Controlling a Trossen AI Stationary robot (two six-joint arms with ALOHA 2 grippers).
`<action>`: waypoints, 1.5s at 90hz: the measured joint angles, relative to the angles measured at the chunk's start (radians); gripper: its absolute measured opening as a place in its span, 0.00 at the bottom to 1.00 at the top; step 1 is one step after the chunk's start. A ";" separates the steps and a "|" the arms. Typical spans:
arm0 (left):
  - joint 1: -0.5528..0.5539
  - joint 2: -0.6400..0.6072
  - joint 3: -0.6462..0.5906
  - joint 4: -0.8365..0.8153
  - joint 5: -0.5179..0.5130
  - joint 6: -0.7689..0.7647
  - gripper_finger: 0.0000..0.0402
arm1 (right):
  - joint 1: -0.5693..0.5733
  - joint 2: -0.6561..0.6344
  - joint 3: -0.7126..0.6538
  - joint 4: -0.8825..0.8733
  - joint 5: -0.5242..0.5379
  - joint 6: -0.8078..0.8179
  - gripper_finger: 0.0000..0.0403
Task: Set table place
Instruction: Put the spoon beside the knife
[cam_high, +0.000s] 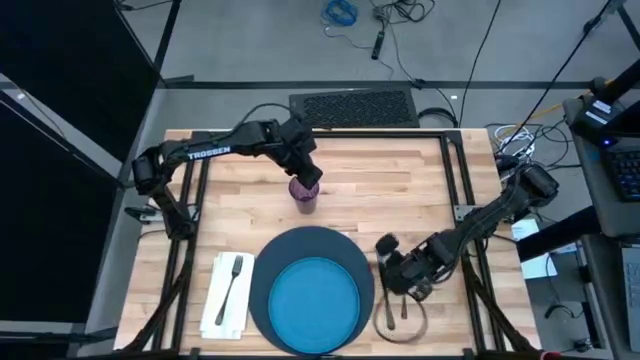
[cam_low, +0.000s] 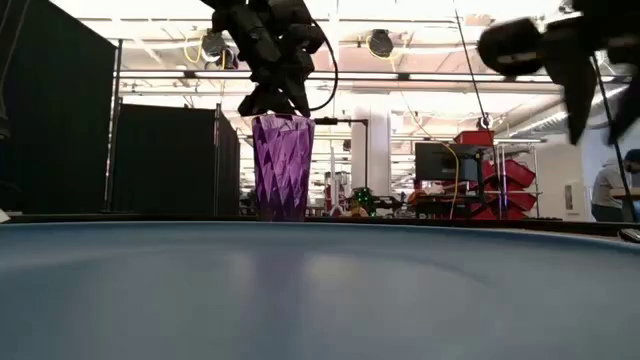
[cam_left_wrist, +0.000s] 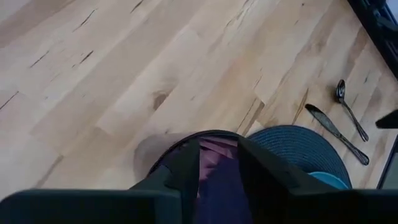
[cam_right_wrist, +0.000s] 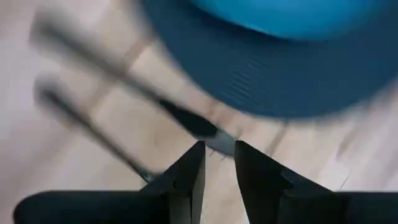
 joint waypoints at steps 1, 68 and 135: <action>0.000 0.000 0.000 0.000 0.000 0.000 0.23 | -0.002 0.000 0.004 -0.005 -0.001 0.042 0.18; -0.021 0.000 0.000 -0.020 0.027 0.172 0.23 | 0.137 0.006 -0.111 0.000 -0.028 1.680 0.18; -0.021 0.000 0.000 -0.030 0.026 0.208 0.23 | 0.159 0.211 -0.109 0.098 -0.108 1.778 0.18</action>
